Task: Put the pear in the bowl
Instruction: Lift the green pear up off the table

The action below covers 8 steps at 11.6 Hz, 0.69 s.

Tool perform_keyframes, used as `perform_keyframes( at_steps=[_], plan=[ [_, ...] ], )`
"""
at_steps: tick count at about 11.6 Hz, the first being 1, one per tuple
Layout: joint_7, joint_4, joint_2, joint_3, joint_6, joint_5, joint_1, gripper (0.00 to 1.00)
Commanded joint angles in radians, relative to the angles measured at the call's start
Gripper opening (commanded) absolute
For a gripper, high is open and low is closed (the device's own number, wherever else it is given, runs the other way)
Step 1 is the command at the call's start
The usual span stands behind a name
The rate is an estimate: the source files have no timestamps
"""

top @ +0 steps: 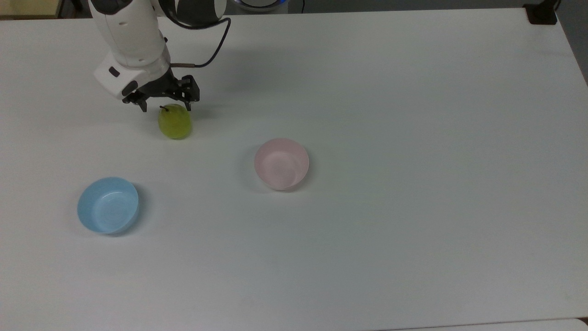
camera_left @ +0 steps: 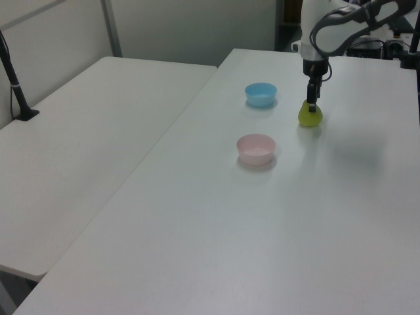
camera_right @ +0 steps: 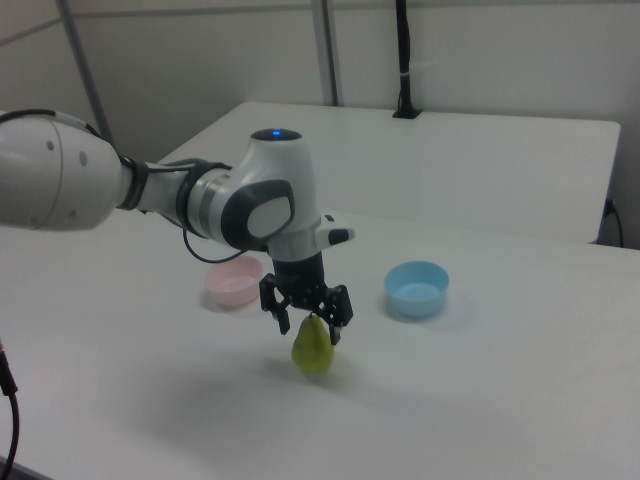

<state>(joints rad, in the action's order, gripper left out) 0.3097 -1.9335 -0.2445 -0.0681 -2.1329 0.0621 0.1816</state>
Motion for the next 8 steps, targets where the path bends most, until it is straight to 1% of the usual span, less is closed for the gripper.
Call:
perform_keyframes(
  at_steps=[1, 2, 3, 4, 5, 6, 7, 8],
  plan=[
    [0.020, -0.032, -0.025, -0.004, -0.070, 0.002, -0.016, 1.00],
    [0.020, -0.032, -0.027, -0.004, -0.074, 0.002, -0.017, 0.98],
    [0.020, -0.033, -0.027, -0.004, -0.076, 0.005, -0.017, 0.83],
    [0.020, -0.033, -0.029, -0.004, -0.076, 0.005, -0.017, 0.63],
    [0.020, -0.033, -0.029, -0.004, -0.076, 0.005, -0.017, 0.46],
    [0.020, -0.032, -0.027, -0.004, -0.076, 0.005, -0.017, 0.36],
    [0.020, -0.030, -0.022, -0.004, -0.070, 0.005, -0.017, 0.32],
    [0.019, -0.028, -0.012, -0.006, -0.065, 0.005, -0.016, 0.32]
  ],
)
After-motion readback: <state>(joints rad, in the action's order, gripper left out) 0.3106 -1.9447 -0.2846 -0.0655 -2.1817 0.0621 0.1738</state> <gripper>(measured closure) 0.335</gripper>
